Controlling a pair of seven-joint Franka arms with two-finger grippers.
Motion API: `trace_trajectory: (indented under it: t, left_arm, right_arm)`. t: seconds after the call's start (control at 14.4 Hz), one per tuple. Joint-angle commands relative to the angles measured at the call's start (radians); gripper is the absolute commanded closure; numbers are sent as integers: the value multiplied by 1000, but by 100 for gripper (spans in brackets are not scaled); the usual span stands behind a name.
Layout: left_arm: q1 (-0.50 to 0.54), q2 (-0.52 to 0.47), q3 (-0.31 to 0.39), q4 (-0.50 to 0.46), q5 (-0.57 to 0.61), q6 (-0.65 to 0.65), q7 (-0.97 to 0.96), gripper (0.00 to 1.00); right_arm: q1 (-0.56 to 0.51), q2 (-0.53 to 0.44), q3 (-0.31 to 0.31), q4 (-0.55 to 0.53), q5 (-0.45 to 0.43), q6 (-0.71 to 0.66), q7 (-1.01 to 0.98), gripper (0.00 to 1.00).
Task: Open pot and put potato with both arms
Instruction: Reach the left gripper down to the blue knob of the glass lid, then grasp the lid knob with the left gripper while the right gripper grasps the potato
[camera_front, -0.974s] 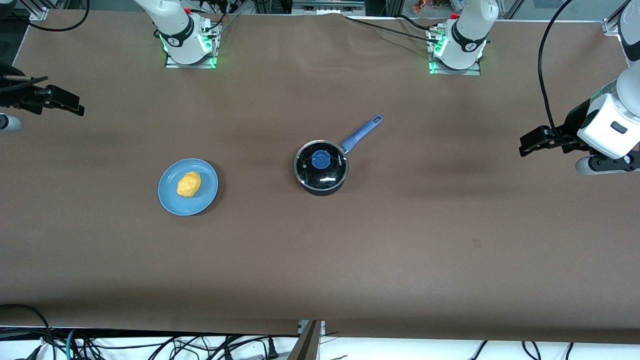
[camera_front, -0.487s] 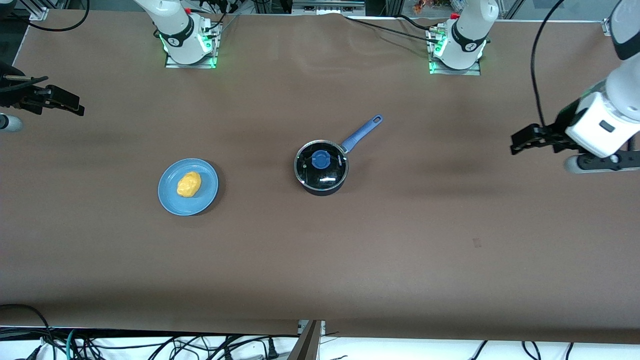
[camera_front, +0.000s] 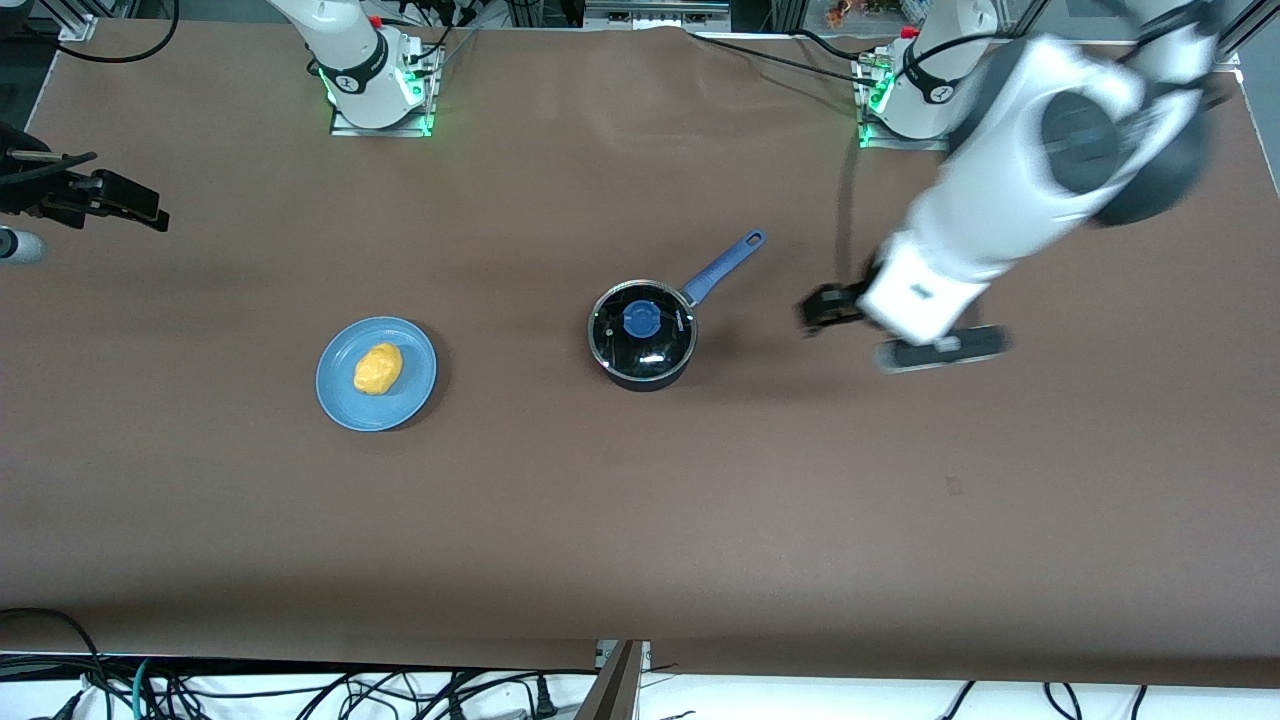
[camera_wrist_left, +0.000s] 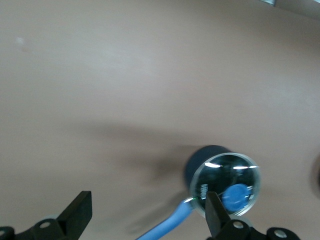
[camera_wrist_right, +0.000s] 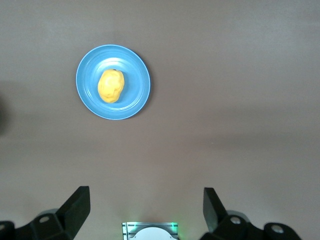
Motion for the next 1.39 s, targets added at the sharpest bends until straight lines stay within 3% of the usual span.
trace_trajectory:
  t: [0.0,0.21,0.56,0.77,1.04,1.18,1.32]
  left_arm:
    - [-108,109,6,14,46,128,-107,0]
    - [-227,200,4,25,210,182,-296,0]
    - [-320,283,7,28,269,275,-313,0]
    - [-360,314,7,27,323,277,-315,0]
    - [-380,327,7,20,324,281,-316,0]
    - [-385,329,7,20,324,281,-316,0]
    - [-386,331,7,20,324,281,-316,9]
  right_arm:
    - [-8,-8,8,1,-8,-19,2,0]
    - [-8,0,8,-1,-8,-48,2,0]
    - [11,87,19,-13,-2,-59,17,0]
    - [57,173,17,-14,0,114,50,0]
    - [125,294,19,-22,10,268,283,0]
    - [142,343,19,-22,70,306,427,0]
    - [154,382,19,-40,73,370,544,0]
